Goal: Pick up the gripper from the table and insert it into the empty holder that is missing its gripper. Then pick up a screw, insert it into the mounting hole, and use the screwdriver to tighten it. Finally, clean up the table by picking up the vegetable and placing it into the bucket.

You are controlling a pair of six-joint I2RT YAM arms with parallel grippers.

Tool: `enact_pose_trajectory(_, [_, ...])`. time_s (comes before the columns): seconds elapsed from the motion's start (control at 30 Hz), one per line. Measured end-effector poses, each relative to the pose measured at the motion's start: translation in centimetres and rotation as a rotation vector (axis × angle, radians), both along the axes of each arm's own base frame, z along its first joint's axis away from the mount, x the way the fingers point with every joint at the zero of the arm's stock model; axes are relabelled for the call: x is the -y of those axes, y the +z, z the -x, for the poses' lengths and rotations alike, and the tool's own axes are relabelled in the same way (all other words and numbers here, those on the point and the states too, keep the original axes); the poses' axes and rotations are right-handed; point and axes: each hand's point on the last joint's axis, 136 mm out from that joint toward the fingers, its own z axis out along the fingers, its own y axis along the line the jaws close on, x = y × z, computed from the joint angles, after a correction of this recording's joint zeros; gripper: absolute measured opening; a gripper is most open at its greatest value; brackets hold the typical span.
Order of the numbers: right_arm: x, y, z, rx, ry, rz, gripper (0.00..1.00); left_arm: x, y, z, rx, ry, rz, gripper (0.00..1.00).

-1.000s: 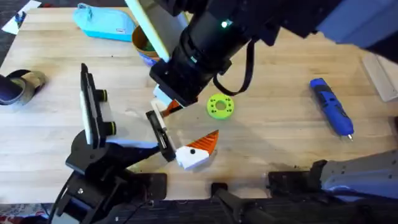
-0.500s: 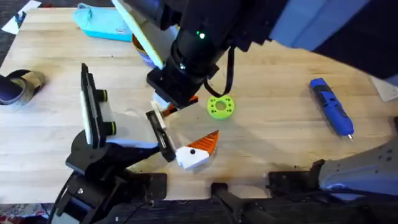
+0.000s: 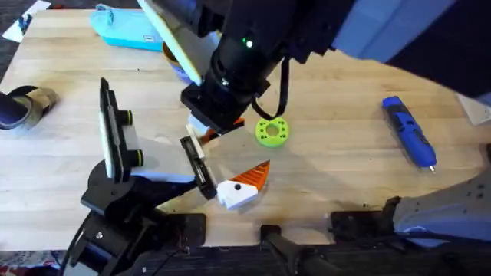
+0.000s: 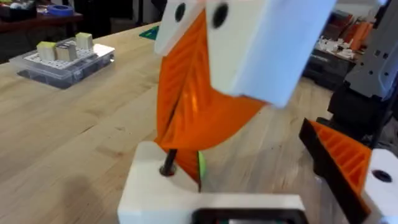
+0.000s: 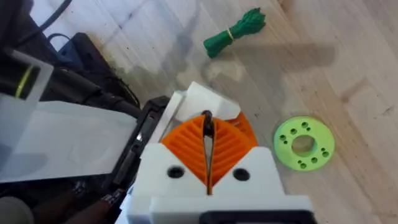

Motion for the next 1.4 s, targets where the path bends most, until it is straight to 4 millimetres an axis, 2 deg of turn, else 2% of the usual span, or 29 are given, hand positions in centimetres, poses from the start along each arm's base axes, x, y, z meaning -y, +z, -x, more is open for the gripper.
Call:
enact_pose_trajectory(0.3, [0.0,-0.2,0.0,-0.004,0.000,0.006,0.006,0.0,0.0,0.0,0.001,0.000,0.000,0.986])
enact_pose_trajectory(0.63, [-0.9,-1.1,-0.6,-0.002,0.000,0.004,0.006,0.0,0.0,0.0,-0.002,-0.001,0.000,0.986])
enact_pose_trajectory(1.4, [-0.9,-1.1,0.0,-0.013,0.060,0.003,0.006,0.0,0.0,0.1,-0.002,-0.005,0.000,0.986])
